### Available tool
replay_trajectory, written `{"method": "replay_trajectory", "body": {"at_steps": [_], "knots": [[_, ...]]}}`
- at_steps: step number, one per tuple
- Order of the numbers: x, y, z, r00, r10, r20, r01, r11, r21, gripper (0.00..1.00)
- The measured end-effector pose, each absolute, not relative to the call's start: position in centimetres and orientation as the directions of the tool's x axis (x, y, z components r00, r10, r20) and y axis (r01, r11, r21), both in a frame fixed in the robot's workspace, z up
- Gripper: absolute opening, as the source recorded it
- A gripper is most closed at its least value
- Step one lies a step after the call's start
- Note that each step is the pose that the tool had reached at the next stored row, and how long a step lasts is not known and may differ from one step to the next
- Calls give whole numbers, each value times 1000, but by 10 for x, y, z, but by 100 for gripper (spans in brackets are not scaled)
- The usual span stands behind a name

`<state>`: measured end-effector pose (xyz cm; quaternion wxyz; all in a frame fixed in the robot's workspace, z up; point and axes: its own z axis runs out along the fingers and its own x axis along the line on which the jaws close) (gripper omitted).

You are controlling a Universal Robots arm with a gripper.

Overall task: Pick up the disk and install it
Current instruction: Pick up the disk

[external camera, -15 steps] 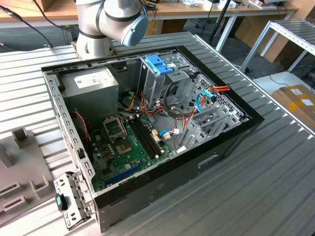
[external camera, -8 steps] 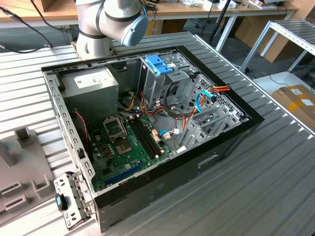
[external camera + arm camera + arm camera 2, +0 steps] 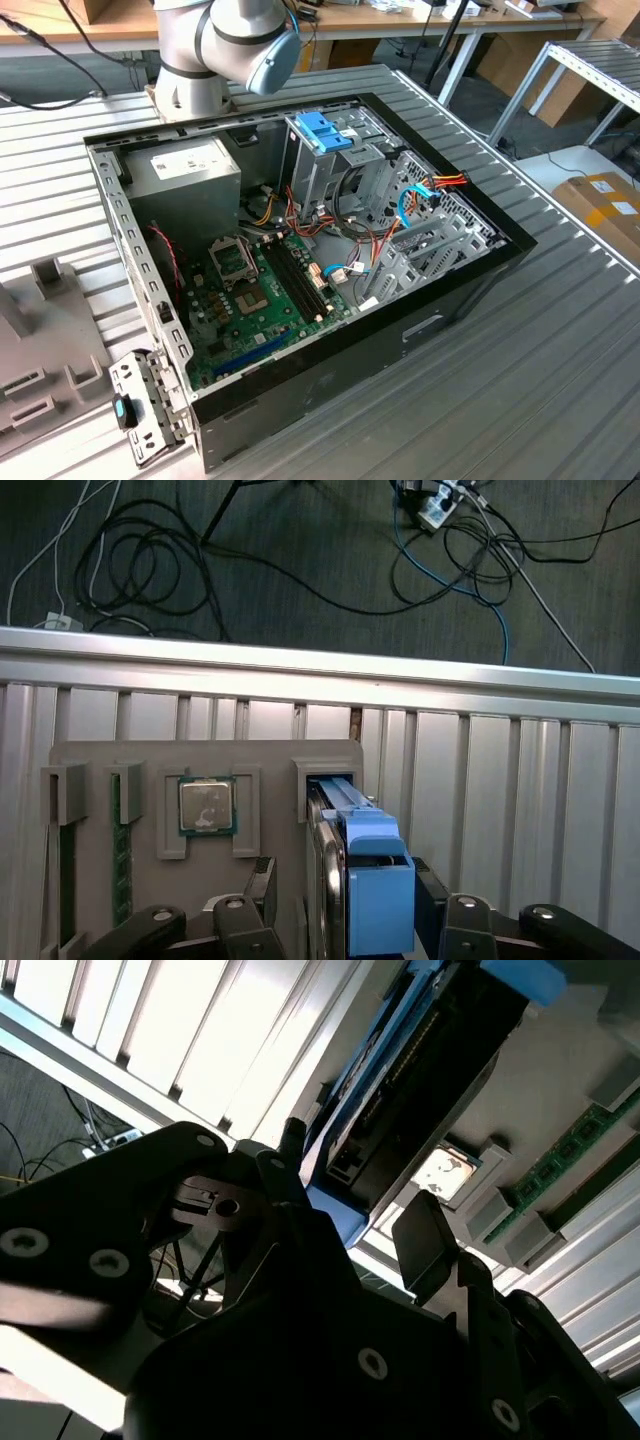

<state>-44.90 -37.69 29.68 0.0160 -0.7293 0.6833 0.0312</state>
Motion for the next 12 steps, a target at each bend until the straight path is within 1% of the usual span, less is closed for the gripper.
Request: {"method": "replay_trajectory", "body": {"at_steps": [12], "knots": [[-449, -377, 302, 64, -996, -67, -998, -66, 20, 63]]}}
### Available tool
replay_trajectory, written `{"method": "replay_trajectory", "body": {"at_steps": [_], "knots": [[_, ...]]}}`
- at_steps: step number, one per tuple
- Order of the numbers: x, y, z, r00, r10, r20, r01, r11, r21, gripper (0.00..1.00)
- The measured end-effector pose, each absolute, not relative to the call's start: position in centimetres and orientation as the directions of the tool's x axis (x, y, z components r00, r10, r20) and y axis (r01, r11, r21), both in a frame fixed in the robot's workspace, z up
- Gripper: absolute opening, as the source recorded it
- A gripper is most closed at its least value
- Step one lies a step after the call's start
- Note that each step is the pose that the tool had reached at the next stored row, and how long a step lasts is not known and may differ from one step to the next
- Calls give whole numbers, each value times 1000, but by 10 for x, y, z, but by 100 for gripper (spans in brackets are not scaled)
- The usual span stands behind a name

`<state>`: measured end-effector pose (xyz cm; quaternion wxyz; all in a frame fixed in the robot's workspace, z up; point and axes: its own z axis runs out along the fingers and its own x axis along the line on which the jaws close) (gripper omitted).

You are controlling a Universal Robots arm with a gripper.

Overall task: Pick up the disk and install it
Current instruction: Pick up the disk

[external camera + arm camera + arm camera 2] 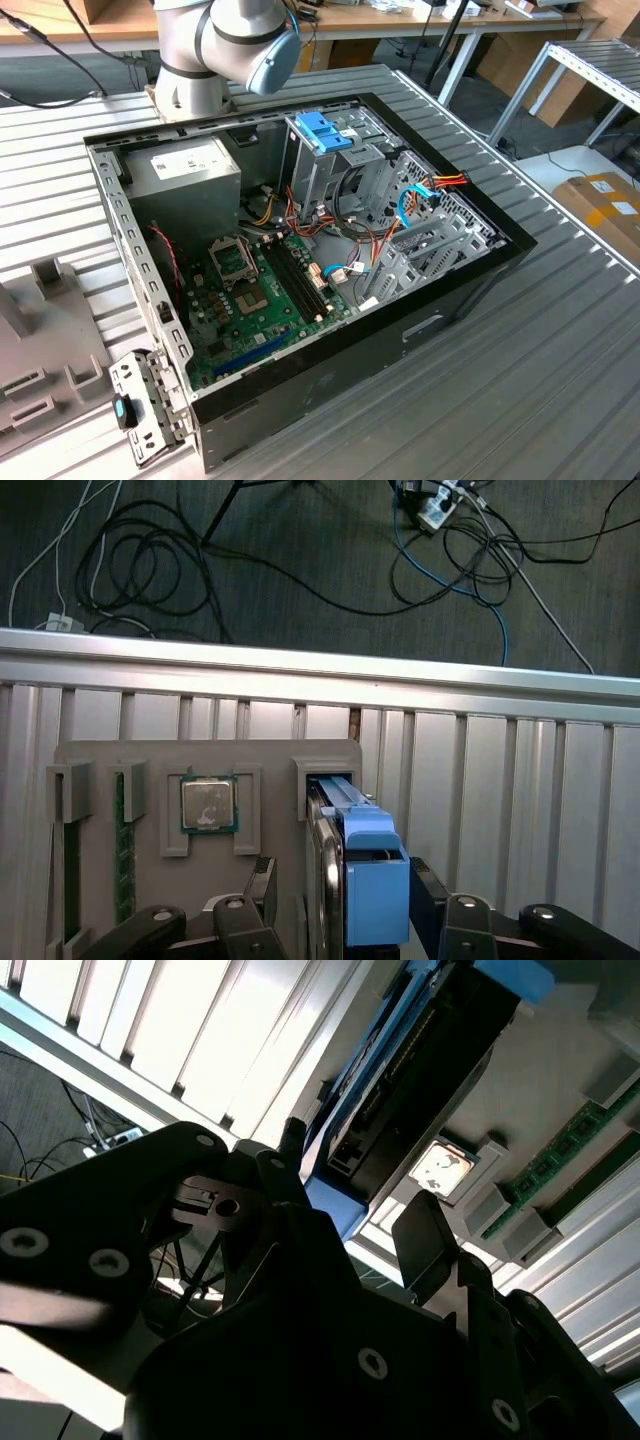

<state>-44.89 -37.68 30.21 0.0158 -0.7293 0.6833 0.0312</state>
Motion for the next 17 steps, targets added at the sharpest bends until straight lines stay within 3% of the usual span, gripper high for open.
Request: {"method": "replay_trajectory", "body": {"at_steps": [17], "knots": [[-449, -377, 302, 65, -996, -67, -998, -66, 9, 63]]}}
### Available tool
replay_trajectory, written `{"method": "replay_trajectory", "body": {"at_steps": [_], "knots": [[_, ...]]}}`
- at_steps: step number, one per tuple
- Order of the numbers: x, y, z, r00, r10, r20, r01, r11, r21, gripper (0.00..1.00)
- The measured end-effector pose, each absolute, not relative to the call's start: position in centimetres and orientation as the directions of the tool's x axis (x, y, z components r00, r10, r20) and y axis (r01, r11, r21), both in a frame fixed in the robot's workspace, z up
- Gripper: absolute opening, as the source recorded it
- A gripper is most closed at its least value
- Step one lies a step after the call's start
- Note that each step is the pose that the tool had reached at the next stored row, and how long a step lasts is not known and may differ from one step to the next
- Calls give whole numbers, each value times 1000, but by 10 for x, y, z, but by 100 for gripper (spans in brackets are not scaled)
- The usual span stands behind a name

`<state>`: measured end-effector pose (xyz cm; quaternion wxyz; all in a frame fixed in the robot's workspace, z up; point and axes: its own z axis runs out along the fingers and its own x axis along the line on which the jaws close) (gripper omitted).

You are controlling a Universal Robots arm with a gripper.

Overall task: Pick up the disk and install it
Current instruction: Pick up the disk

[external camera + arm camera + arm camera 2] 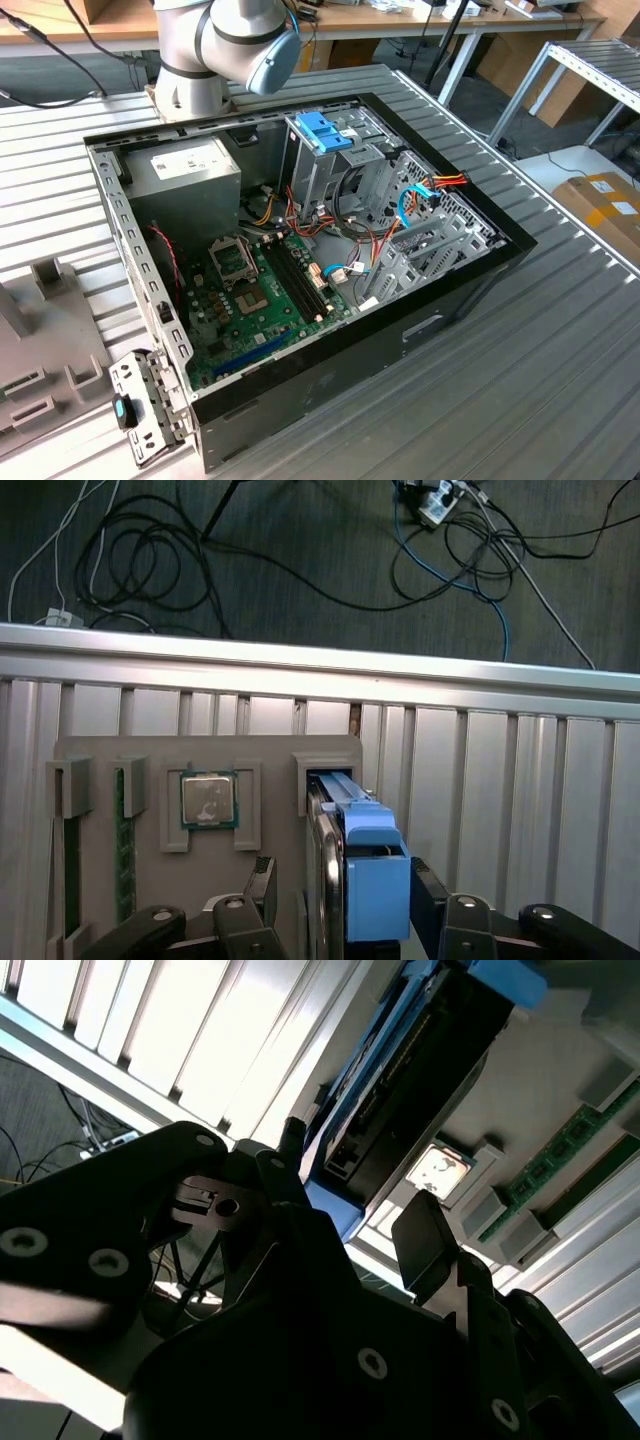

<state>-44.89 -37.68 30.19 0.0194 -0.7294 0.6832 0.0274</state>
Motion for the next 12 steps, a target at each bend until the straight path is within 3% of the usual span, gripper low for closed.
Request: {"method": "replay_trajectory", "body": {"at_steps": [1, 2, 4, 12], "knots": [[-449, -377, 302, 65, -996, -67, -998, -66, 8, 62], [-449, -377, 302, 65, -996, -66, -998, -66, 8, 48], [-449, -377, 302, 65, -996, -66, -998, -66, 7, 37], [-449, -377, 302, 65, -996, -66, -998, -66, 3, 37]]}}
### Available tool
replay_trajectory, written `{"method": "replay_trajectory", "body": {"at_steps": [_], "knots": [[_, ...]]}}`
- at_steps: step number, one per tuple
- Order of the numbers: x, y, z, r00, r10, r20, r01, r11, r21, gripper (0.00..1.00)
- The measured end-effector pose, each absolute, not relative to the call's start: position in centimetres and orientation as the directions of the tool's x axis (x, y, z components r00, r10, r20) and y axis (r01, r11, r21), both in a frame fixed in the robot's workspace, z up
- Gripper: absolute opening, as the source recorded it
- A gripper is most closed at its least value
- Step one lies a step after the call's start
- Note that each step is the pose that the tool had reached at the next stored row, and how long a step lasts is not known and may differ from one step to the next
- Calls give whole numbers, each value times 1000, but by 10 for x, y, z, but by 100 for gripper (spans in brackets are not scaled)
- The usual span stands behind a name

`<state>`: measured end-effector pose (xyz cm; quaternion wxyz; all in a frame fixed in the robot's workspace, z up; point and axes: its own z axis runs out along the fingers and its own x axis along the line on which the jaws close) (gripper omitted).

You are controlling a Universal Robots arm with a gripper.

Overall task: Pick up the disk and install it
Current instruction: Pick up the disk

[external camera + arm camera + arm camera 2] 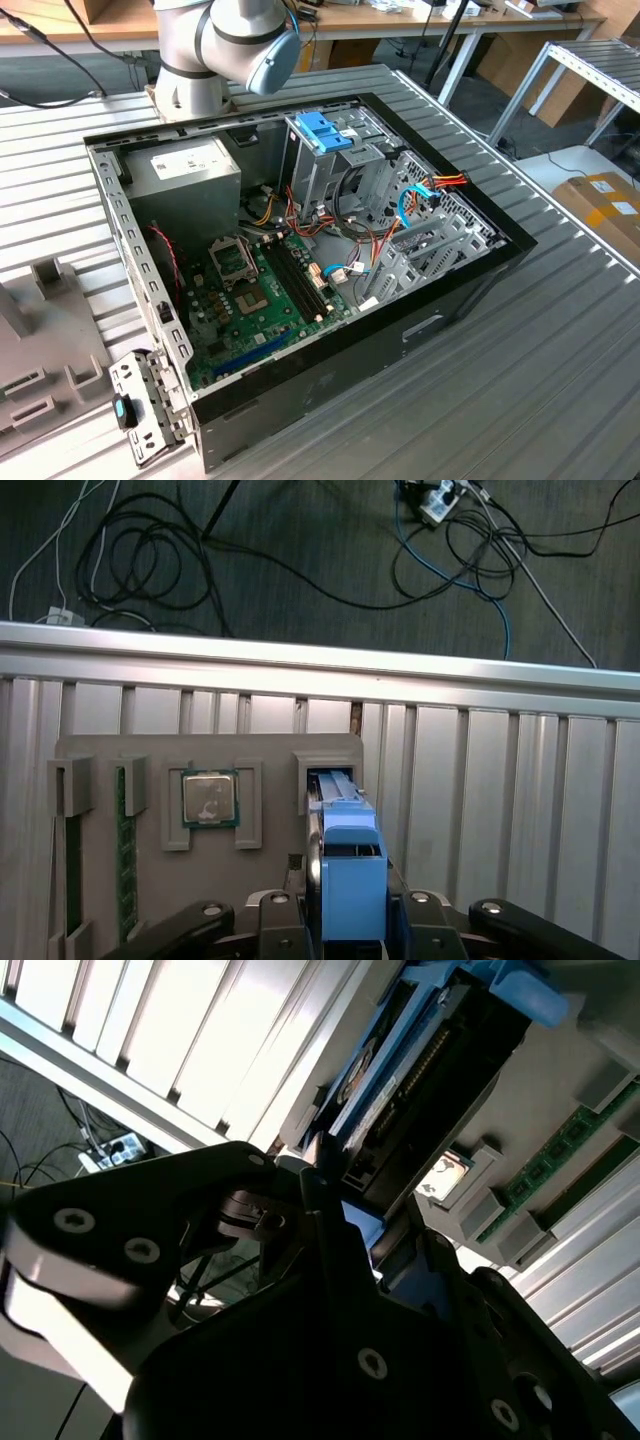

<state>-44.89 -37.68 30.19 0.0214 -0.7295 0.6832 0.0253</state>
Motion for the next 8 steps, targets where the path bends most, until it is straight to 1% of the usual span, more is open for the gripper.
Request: {"method": "replay_trajectory", "body": {"at_steps": [4, 8], "knots": [[-449, -377, 302, 65, -996, -66, -998, -66, 3, 37], [-449, -377, 314, 65, -996, -66, -998, -66, 3, 37]]}}
